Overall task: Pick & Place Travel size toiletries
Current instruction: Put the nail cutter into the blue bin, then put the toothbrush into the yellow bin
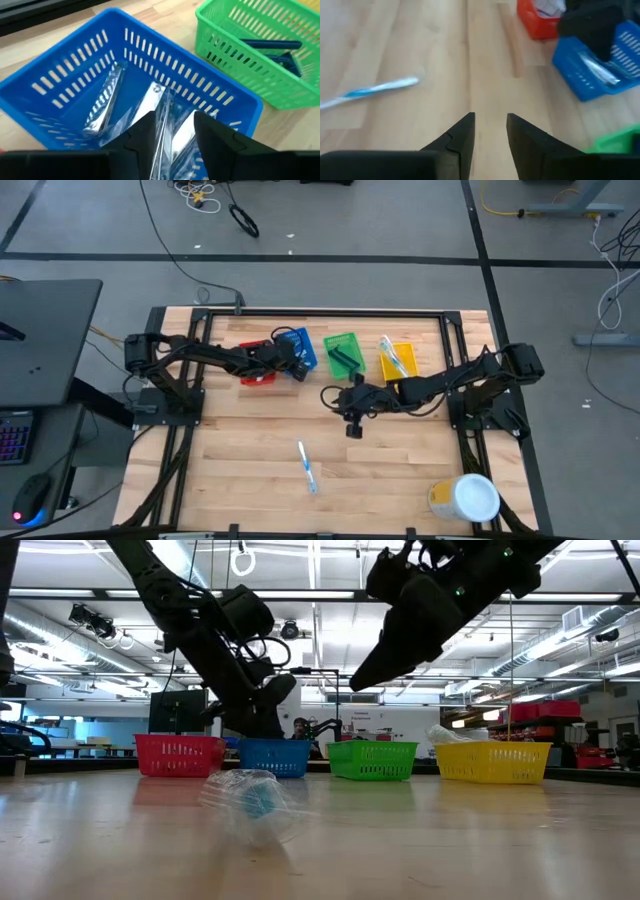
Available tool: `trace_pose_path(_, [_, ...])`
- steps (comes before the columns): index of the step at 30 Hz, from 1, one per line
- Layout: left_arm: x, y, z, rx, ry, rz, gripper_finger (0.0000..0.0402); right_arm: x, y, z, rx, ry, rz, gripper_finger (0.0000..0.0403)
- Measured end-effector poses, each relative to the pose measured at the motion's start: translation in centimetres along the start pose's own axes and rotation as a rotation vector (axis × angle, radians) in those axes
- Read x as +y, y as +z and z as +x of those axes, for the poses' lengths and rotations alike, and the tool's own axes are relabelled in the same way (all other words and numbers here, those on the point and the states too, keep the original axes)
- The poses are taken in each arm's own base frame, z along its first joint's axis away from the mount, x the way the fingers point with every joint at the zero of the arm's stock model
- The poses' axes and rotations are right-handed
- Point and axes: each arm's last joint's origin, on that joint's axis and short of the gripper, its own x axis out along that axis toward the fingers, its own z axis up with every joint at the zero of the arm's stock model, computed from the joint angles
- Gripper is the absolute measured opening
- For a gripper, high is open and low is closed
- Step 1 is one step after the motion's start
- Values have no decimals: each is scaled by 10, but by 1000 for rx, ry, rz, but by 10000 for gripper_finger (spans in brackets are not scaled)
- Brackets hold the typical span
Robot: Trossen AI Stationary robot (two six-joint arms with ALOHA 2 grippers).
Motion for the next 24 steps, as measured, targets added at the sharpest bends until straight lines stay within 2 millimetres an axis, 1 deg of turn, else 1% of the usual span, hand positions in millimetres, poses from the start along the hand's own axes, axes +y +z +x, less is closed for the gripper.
trace_pose_path(4, [0, 1, 0, -8, -1, -6, 162, 5, 0, -1, -6, 42, 17, 141])
trace_pose_path(8, [-3, 7, -9, -18, -61, 19, 174, 10, 0, -2, -7, 54, 58, 163])
trace_pose_path(12, [-14, 13, -28, -11, -230, 139, 175, 13, -1, -3, 2, 62, 98, 169])
trace_pose_path(15, [-28, 10, -45, -6, -391, 287, 171, 15, -1, -3, 6, 66, 113, 170])
trace_pose_path(17, [-41, 2, -57, -13, -481, 430, 167, 17, -1, -3, 8, 69, 124, 170])
trace_pose_path(20, [-61, -17, -71, -8, -612, 628, 166, 19, -2, -4, 8, 75, 138, 170])
trace_pose_path(24, [-86, -53, -83, 41, -740, 821, 176, 21, -1, -4, 5, 80, 166, 170])
